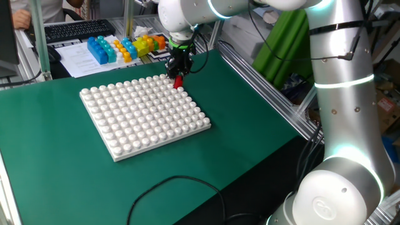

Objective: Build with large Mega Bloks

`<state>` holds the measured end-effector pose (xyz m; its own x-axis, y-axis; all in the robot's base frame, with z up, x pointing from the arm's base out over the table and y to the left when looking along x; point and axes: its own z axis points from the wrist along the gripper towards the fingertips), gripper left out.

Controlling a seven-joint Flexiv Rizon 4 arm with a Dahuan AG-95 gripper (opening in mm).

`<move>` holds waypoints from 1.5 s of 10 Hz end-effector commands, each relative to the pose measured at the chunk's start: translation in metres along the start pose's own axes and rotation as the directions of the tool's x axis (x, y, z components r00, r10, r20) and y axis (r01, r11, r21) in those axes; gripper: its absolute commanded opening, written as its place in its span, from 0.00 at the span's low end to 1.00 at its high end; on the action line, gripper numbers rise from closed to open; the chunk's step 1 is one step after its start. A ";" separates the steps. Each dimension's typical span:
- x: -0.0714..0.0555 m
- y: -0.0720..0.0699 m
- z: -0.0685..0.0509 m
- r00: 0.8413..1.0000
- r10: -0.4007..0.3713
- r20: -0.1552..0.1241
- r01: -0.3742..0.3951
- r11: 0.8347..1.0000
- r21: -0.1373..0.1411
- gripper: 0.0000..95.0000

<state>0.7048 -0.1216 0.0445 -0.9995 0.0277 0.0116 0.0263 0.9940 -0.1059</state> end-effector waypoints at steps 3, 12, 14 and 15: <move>0.003 0.005 -0.007 1.000 0.026 -0.017 -0.027 0.999 -0.025 1.00; 0.023 0.022 -0.050 0.991 0.121 -0.052 -0.122 0.992 -0.016 0.00; 0.025 0.021 -0.058 0.987 0.136 -0.086 -0.138 0.990 -0.023 0.00; 0.027 0.021 -0.061 0.985 0.141 -0.097 -0.144 0.989 -0.026 0.00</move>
<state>0.6787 -0.0940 0.1038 -0.9789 0.1812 0.0940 0.1738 0.9814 -0.0816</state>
